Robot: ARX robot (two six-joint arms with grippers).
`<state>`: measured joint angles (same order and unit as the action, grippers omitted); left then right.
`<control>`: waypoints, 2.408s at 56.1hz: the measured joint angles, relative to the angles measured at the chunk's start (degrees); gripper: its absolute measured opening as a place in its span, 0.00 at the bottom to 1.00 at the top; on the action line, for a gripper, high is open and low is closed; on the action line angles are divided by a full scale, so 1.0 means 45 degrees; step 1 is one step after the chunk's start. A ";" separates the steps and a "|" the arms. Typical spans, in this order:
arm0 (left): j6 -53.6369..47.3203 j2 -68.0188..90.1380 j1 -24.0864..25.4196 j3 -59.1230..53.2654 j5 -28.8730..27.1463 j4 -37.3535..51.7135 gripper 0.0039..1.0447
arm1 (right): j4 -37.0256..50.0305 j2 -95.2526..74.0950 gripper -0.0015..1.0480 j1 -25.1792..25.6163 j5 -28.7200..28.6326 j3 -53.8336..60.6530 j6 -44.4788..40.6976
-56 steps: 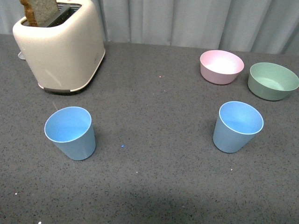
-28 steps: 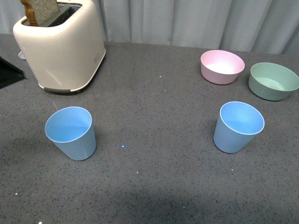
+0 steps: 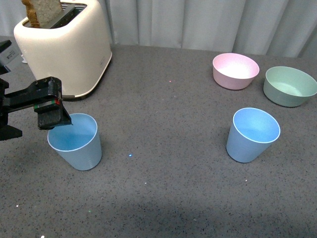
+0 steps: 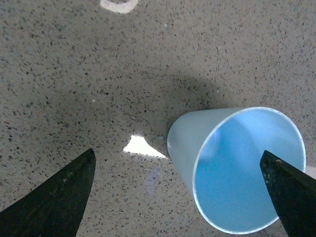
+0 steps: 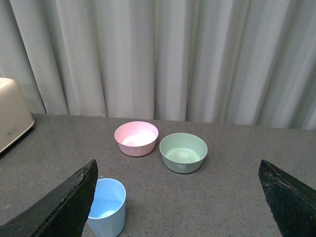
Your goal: Stack blue cups with both arms
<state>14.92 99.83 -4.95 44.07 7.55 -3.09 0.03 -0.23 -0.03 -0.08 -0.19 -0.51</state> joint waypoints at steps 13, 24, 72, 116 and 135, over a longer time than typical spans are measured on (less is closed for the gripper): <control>0.0058 0.0680 -0.0199 0.0359 -0.0141 -0.0282 0.92 | 0.0000 0.0000 0.91 0.0000 0.0000 0.0000 0.0000; 0.0359 0.0962 -0.0175 0.0442 -0.0447 -0.0355 0.67 | 0.0000 0.0000 0.91 0.0000 0.0000 0.0000 0.0000; 0.0806 0.0534 -0.1647 0.1341 -0.1137 -0.1137 0.03 | 0.0000 0.0000 0.91 0.0000 0.0000 0.0000 0.0000; 0.2161 0.3385 -0.4954 0.4697 -0.1574 -0.2098 0.03 | 0.0000 0.0000 0.91 0.0000 0.0000 0.0000 0.0000; 0.2079 0.3623 -0.5105 0.4969 -0.1753 -0.2516 0.06 | 0.0000 0.0000 0.91 0.0000 0.0000 0.0000 0.0000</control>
<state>24.27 116.14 -27.92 66.43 -0.34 -14.41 0.03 -0.23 -0.03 -0.08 -0.19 -0.51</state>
